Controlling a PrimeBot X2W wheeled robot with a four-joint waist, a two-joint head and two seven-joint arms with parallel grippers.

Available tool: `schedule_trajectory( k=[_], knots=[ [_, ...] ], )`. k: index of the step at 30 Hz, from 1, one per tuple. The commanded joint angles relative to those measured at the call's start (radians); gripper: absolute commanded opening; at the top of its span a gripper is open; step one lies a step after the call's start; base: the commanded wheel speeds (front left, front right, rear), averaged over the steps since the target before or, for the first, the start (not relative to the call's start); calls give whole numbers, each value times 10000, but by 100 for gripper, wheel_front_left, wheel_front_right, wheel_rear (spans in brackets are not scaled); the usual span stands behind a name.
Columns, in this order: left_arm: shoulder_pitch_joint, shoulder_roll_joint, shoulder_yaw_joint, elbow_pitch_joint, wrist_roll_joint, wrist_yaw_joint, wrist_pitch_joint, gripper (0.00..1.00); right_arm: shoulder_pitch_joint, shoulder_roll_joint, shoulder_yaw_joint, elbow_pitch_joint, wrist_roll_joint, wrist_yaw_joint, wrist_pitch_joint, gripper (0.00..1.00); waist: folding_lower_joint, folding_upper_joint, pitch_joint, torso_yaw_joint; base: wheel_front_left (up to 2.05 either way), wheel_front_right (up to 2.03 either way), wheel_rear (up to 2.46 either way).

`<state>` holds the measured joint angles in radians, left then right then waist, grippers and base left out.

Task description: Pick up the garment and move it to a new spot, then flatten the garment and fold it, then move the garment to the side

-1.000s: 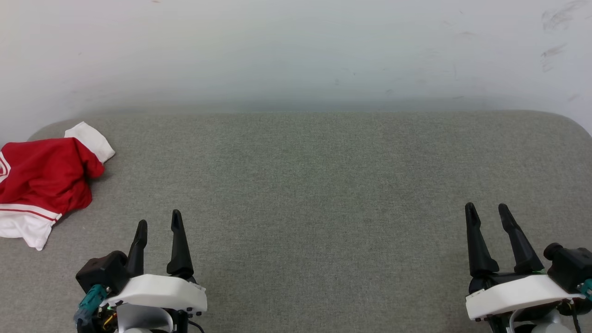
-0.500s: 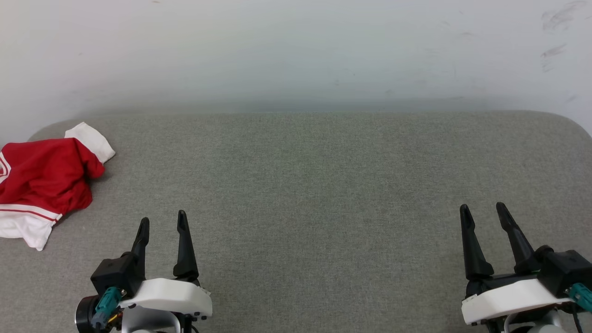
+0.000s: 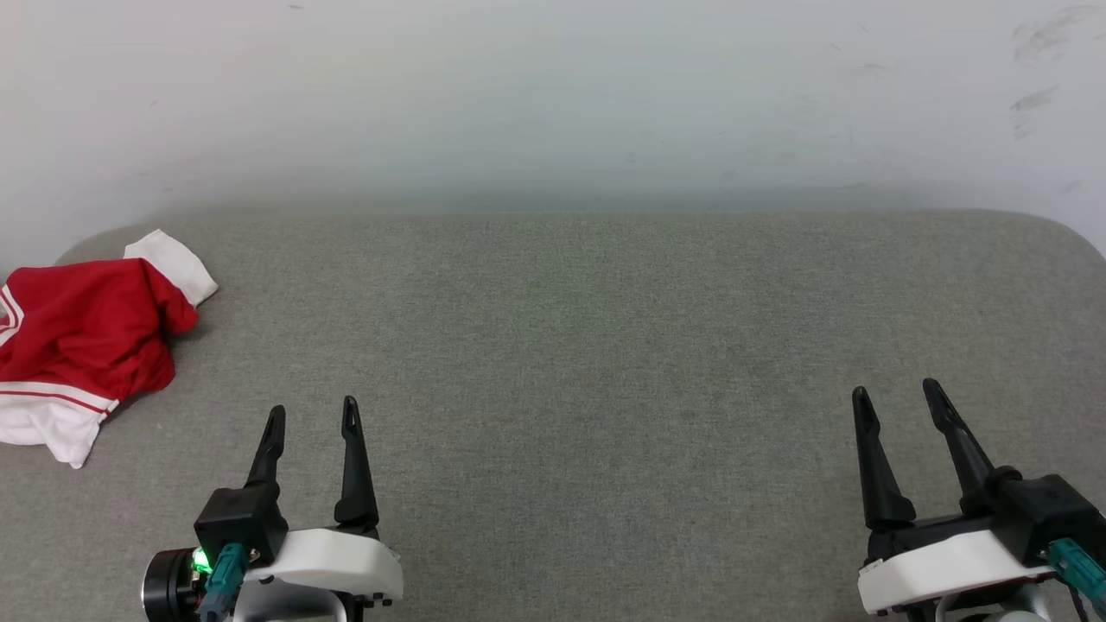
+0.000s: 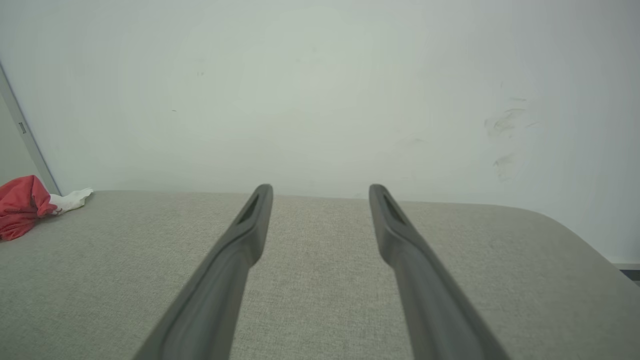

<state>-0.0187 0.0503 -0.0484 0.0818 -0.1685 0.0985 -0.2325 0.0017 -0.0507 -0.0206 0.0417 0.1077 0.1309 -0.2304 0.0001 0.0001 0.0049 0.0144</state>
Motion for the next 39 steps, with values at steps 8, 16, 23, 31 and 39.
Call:
schedule_trajectory(
  k=[8,16,23,31,39],
  knots=[
    [145,8,-1,12,645,62,-215,100,129,8,31,-83,-327,-4,-234,100,-1,-1,-12,8,0,0,0],
    [209,5,-41,54,1088,92,-356,100,160,9,46,-48,-336,-5,-369,100,-1,-1,-7,6,0,0,0],
    [202,2,-35,143,889,56,-354,100,125,9,-1,142,170,-5,-359,100,-1,-1,8,-9,0,0,0],
    [200,2,-53,231,831,60,-344,100,94,11,-11,204,323,-5,-359,100,-1,-1,18,4,0,0,0],
    [52,3,-129,262,809,10,-344,100,139,11,-3,195,268,-5,-359,100,-1,-1,62,210,0,0,0]
  ],
)
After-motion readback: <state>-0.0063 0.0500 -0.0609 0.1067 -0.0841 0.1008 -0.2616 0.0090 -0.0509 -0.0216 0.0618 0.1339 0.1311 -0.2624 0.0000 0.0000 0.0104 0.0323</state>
